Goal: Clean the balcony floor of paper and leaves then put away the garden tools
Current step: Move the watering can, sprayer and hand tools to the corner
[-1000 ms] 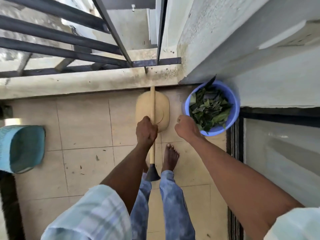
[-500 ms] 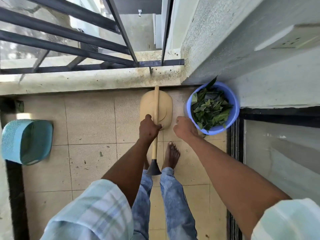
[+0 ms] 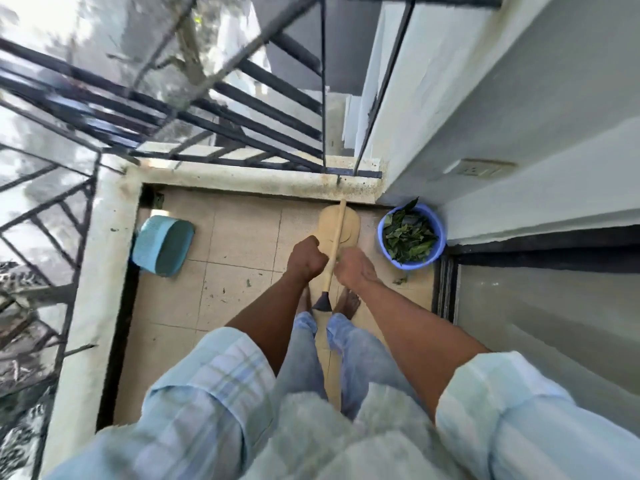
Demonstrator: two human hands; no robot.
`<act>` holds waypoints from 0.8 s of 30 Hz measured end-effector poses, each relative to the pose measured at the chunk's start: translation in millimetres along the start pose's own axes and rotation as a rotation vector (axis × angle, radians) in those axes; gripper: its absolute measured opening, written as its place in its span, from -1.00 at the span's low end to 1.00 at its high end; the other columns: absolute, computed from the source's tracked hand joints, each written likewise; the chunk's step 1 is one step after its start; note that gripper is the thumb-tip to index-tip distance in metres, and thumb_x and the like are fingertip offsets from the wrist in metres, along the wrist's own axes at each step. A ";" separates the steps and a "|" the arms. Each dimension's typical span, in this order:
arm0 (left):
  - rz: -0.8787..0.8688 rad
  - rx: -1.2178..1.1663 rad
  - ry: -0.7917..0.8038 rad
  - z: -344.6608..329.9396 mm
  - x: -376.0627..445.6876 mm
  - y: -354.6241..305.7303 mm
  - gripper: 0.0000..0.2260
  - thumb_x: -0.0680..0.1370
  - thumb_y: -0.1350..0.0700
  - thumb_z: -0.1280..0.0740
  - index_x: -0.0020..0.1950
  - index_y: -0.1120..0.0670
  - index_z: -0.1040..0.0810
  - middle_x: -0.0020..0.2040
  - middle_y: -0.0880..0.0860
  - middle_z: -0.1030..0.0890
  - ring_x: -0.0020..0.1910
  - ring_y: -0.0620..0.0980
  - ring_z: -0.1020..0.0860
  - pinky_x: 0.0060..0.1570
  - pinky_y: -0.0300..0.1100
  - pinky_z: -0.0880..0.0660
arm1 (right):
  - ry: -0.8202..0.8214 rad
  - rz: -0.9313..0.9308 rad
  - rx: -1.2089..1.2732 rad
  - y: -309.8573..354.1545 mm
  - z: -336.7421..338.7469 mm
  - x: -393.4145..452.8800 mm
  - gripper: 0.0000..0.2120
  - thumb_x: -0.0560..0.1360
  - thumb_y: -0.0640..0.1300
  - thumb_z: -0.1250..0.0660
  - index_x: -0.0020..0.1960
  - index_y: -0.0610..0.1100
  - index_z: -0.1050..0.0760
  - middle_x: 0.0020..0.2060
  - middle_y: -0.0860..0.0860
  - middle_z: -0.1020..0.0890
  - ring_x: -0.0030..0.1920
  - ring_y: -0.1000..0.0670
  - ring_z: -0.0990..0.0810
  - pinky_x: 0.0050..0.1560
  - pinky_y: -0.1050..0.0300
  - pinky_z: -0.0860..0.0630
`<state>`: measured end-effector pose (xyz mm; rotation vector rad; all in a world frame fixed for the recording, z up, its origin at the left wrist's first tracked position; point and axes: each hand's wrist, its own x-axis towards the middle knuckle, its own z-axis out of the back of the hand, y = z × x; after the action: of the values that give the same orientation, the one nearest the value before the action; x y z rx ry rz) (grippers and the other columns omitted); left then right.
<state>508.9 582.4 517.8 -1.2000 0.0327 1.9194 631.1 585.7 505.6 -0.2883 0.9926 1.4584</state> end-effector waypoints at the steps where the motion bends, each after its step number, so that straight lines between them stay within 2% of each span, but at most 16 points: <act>1: 0.001 -0.002 -0.017 7.0 -17.2 3.0 -0.66 0.52 0.14 -0.35 0.25 0.23 -0.46 0.21 0.21 -0.55 0.19 0.18 -0.51 0.01 -0.13 -0.41 | 0.012 0.035 -0.018 9.1 3.4 -13.6 -0.81 0.47 -0.14 -0.22 -0.01 -0.20 -0.55 -0.03 -0.18 -0.61 0.01 -0.22 -0.61 -0.14 0.01 -0.53; 4: 0.024 -0.028 -0.074 20.3 -68.7 23.0 -0.64 0.53 0.11 -0.35 0.28 0.22 -0.47 0.26 0.22 -0.54 0.24 0.18 -0.48 0.08 -0.12 -0.40 | 0.053 0.122 -0.157 35.9 8.7 -57.9 -0.78 0.49 -0.18 -0.25 0.09 -0.25 -0.51 0.06 -0.22 -0.58 0.09 -0.23 -0.57 0.03 -0.06 -0.53; 6: 0.064 -0.074 -0.140 26.1 -100.2 43.4 -0.63 0.54 0.09 -0.35 0.29 0.22 -0.47 0.27 0.21 -0.53 0.26 0.17 -0.47 0.11 -0.12 -0.39 | 0.063 0.187 -0.228 55.4 8.2 -84.2 -0.77 0.51 -0.19 -0.24 0.12 -0.27 -0.48 0.10 -0.22 -0.57 0.13 -0.22 -0.55 0.08 -0.03 -0.50; 10: 0.156 -0.160 -0.222 24.1 -151.0 92.6 -0.68 0.54 0.11 -0.31 0.25 0.22 -0.48 0.26 0.23 -0.54 0.25 0.18 -0.48 0.11 -0.12 -0.40 | 0.135 0.295 -0.403 79.9 -11.3 -113.5 -0.77 0.52 -0.22 -0.21 0.14 -0.26 -0.48 0.14 -0.18 -0.57 0.16 -0.17 -0.54 -0.04 0.11 -0.43; 16: 0.292 -0.313 -0.300 20.3 -216.2 175.1 -0.63 0.53 0.10 -0.31 0.30 0.19 -0.44 0.30 0.19 -0.51 0.27 0.15 -0.47 0.15 -0.12 -0.42 | 0.236 0.459 -0.730 139.0 -58.5 -148.9 -0.75 0.49 -0.21 -0.17 0.13 -0.20 -0.46 0.18 -0.15 -0.54 0.15 -0.17 -0.54 -0.04 0.10 -0.43; 19: 0.372 -0.411 -0.382 18.7 -256.2 227.6 -0.64 0.55 0.10 -0.30 0.31 0.18 -0.44 0.31 0.17 -0.50 0.27 0.13 -0.47 0.14 -0.12 -0.43 | 0.232 0.569 -0.809 182.8 -101.6 -183.7 -0.74 0.49 -0.24 -0.16 0.16 -0.20 -0.46 0.16 -0.14 -0.55 0.12 -0.15 -0.56 -0.07 0.11 -0.43; 23: 0.490 -0.524 -0.495 6.7 -311.7 303.5 -0.64 0.55 0.10 -0.28 0.34 0.16 -0.44 0.33 0.15 -0.50 0.30 0.11 -0.46 0.18 -0.12 -0.43 | 0.251 0.693 -0.837 220.0 -177.5 -239.2 -0.70 0.50 -0.25 -0.15 0.20 -0.22 -0.45 0.20 -0.14 -0.54 0.15 -0.16 -0.55 0.00 0.08 -0.46; 24: 0.576 -0.581 -0.540 -17.1 -353.4 360.2 -0.63 0.55 0.10 -0.28 0.34 0.15 -0.44 0.33 0.15 -0.50 0.29 0.12 -0.46 0.19 -0.11 -0.43 | 0.310 0.779 -0.879 234.1 -238.9 -279.9 -0.70 0.50 -0.26 -0.14 0.20 -0.22 -0.45 0.20 -0.15 -0.54 0.16 -0.16 -0.55 0.02 0.07 -0.47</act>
<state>344.9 119.0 633.1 -1.0440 -0.5545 2.8415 379.1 261.4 652.3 -0.8439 0.6547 2.5955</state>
